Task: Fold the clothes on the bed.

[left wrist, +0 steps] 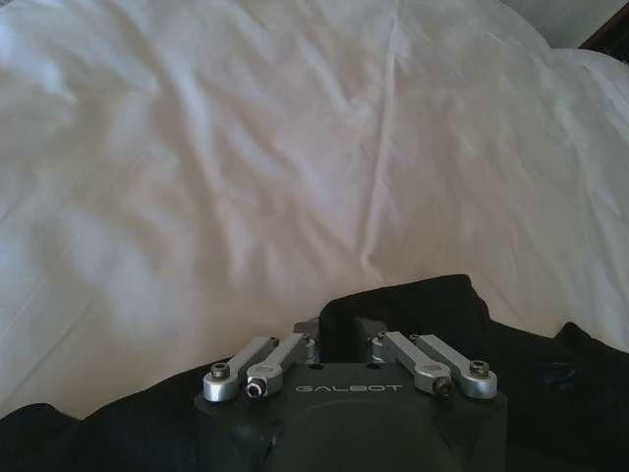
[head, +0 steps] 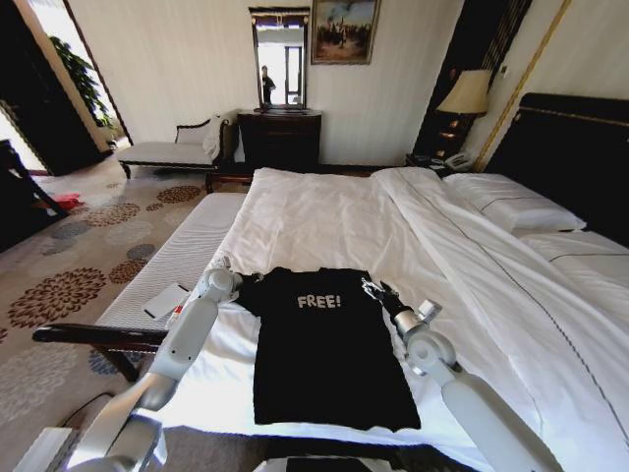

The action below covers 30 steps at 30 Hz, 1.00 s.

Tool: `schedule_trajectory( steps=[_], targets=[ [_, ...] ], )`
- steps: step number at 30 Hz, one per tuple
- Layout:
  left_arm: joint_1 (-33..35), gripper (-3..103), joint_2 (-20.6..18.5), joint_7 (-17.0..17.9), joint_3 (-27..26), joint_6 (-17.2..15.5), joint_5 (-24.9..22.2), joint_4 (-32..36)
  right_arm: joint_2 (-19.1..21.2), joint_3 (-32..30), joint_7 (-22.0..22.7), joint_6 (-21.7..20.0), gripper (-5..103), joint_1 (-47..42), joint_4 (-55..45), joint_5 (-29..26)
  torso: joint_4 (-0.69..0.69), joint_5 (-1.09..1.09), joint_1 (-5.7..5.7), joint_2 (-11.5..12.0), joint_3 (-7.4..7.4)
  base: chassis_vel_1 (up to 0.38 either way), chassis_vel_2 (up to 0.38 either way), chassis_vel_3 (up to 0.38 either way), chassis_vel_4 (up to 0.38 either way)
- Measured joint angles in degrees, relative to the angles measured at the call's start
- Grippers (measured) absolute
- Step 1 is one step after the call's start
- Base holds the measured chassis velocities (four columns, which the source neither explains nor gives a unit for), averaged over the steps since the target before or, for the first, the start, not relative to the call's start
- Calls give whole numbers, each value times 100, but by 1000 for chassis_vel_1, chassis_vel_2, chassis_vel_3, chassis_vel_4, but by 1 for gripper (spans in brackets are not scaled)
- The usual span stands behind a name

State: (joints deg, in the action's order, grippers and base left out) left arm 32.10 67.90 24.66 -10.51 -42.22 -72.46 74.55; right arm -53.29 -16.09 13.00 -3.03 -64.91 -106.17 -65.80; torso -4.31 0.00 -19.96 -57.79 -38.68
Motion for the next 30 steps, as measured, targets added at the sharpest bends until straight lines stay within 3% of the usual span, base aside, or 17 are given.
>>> schedule_trajectory(
  steps=[5, 7, 14, 21, 29, 30],
  targets=[
    [-39, 3, -4, -139, -1, 21, 158, -93, -8, 0, 19, -7, 100, 3, 20, 5, 0, 0, 0, 0, 0, 0, 0, 0, 0],
    [-64, 1, -1, -177, 0, 42, 203, -131, -10, 2, 24, -9, 100, 6, 26, 6, 0, 0, 0, 0, 0, 0, 0, 0, 0],
    [-330, 0, 100, -575, -67, 391, 759, -543, -18, 19, 53, -14, 100, 20, 58, 3, 0, 0, 0, 0, 0, 0, 0, 0, 0],
    [-739, 0, 304, -686, -164, 658, 989, -1010, -46, 56, 75, -24, 100, 40, 77, 4, -2, 0, 0, 0, 0, 0, 0, 0, 0],
    [-724, -2, 341, -747, -183, 913, 1449, -1140, -68, 75, 78, -25, 100, 33, 98, 26, -1, -1, 0, 0, 0, 0, 0, 0, 0],
    [-653, 7, 279, -740, -262, 1052, 1500, -1089, -72, 74, 79, -26, 100, 21, 98, 30, 0, -1, 0, 0, 0, 0, 0, 0, 0]
  ],
)
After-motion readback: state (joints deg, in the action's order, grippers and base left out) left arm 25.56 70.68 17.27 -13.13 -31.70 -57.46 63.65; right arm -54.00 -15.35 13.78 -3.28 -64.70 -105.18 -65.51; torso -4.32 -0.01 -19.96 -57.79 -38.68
